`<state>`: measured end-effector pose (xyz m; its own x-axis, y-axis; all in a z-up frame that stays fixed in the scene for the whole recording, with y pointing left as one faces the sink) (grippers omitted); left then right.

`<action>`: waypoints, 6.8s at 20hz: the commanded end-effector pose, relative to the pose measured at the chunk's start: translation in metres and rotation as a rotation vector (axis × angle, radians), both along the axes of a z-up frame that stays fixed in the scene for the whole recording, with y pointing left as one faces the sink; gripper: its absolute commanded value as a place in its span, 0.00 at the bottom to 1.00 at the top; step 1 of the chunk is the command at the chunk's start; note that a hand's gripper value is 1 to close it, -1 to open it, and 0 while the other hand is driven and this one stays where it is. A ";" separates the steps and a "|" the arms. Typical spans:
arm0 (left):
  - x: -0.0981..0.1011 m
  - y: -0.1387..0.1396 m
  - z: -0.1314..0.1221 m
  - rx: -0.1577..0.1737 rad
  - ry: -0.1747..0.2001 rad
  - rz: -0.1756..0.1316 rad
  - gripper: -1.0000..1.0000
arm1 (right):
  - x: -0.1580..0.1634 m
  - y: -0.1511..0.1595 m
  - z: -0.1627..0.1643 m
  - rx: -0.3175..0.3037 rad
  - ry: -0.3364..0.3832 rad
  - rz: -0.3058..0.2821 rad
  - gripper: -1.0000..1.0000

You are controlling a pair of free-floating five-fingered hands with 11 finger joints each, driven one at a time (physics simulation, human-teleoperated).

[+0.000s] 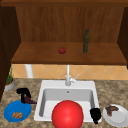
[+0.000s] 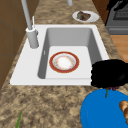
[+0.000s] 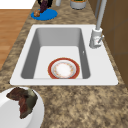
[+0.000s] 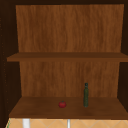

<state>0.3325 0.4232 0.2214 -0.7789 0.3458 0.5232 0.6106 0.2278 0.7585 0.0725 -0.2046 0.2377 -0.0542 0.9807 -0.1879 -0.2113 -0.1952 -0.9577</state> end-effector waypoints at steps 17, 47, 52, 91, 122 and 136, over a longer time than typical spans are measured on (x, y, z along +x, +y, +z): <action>0.017 -0.137 0.001 0.074 0.001 0.007 1.00 | 0.000 0.000 0.000 0.000 0.000 0.000 0.50; 0.088 -0.364 -0.149 0.070 -0.048 0.037 1.00 | 0.000 0.000 0.000 0.000 0.000 0.000 0.50; 0.114 -0.388 -0.192 0.054 -0.030 0.038 1.00 | 0.000 0.000 0.000 0.000 0.000 0.000 0.50; 0.146 -0.344 -0.233 -0.105 0.124 -0.067 0.00 | 0.000 0.000 0.000 0.000 0.000 0.000 0.50; 0.149 -0.206 -0.167 -0.058 0.138 -0.003 0.00 | 0.000 0.000 0.000 0.000 0.000 0.000 0.50; 0.141 -0.201 -0.144 -0.054 0.070 -0.065 0.00 | 0.000 0.000 0.000 0.000 0.000 0.000 0.50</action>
<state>0.4733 0.2216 0.0629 -0.6859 0.4237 0.5916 0.7154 0.2436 0.6549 0.0725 -0.2046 0.2377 -0.0542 0.9807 -0.1879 -0.2113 -0.1952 -0.9577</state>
